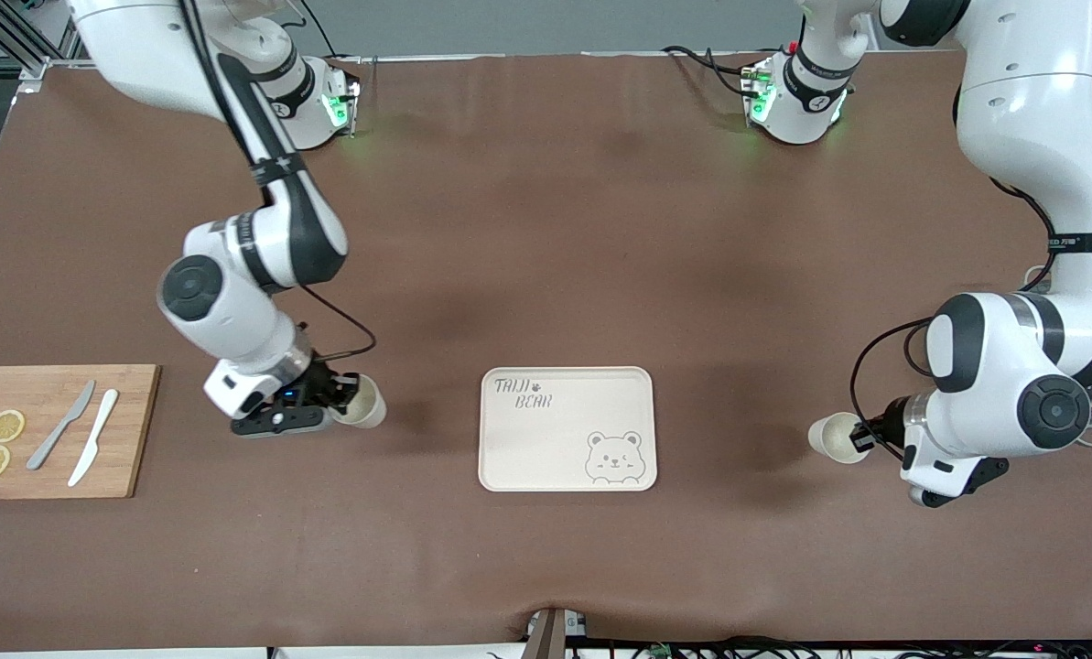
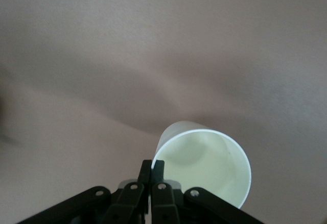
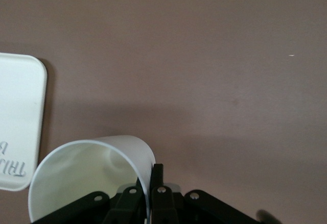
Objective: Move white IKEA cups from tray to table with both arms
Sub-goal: 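Carry the cups off the tray, each gripper moving outward, then lower the cups onto the table and open both grippers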
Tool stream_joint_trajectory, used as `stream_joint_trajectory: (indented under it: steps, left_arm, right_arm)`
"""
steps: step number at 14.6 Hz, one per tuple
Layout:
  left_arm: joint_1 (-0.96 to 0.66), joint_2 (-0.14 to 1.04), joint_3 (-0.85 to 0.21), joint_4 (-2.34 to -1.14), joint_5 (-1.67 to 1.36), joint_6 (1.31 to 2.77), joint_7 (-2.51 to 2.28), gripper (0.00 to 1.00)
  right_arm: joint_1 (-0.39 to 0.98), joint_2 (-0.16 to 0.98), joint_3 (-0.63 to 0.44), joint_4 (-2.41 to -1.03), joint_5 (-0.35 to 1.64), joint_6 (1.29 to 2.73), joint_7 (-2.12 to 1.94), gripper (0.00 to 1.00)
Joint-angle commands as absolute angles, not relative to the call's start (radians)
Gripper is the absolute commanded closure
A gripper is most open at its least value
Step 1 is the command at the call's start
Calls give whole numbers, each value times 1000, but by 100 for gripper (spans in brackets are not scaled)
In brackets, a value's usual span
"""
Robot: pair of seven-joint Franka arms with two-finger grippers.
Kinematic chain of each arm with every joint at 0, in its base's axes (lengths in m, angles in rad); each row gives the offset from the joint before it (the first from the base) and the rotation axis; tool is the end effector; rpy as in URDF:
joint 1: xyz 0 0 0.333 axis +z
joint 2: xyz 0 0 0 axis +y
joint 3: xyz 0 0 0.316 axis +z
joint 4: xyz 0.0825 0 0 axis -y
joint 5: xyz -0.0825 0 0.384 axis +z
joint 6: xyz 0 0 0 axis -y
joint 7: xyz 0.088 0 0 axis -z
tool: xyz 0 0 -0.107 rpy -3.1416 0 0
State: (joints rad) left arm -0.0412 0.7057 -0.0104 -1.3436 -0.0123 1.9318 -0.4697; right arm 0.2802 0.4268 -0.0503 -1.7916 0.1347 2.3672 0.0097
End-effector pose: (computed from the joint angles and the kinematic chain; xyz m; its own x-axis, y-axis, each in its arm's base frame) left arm 0.7205 -0.0365 0.2999 0.9043 0.4118 -0.1125 0.4103 -0.9112 -0.0373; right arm 0.6464 0.1559 0.3282 0.9811 0.1288 0.1447 0.1424 -0.9859 -0.0879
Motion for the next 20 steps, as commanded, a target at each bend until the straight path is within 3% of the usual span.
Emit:
stream_joint_trajectory:
  steps: [1, 15, 16, 17, 19, 20]
  left_arm:
    - [-8, 726, -14, -1344, -14, 1971, -439, 100]
    - [32, 779, -9, -1347, 3, 2089, -430, 100]
    - [34, 779, -9, -1347, 3, 2089, -426, 92]
    - [34, 779, -9, -1347, 3, 2089, -425, 77]
    - [34, 779, -9, -1347, 3, 2089, -423, 45]
    - [34, 779, -9, -1345, 3, 2089, -423, 22]
  right_arm:
    - [201, 396, -31, -1829, 183, 2356, -150, 100]
    - [-5, 503, -32, -1829, 291, 2424, -782, 100]
    - [-8, 511, -32, -1829, 293, 2434, -801, 100]
    - [-8, 520, -32, -1829, 293, 2445, -810, 100]
    - [-9, 538, -32, -1829, 293, 2470, -833, 100]
    - [-11, 548, -32, -1827, 293, 2485, -848, 100]
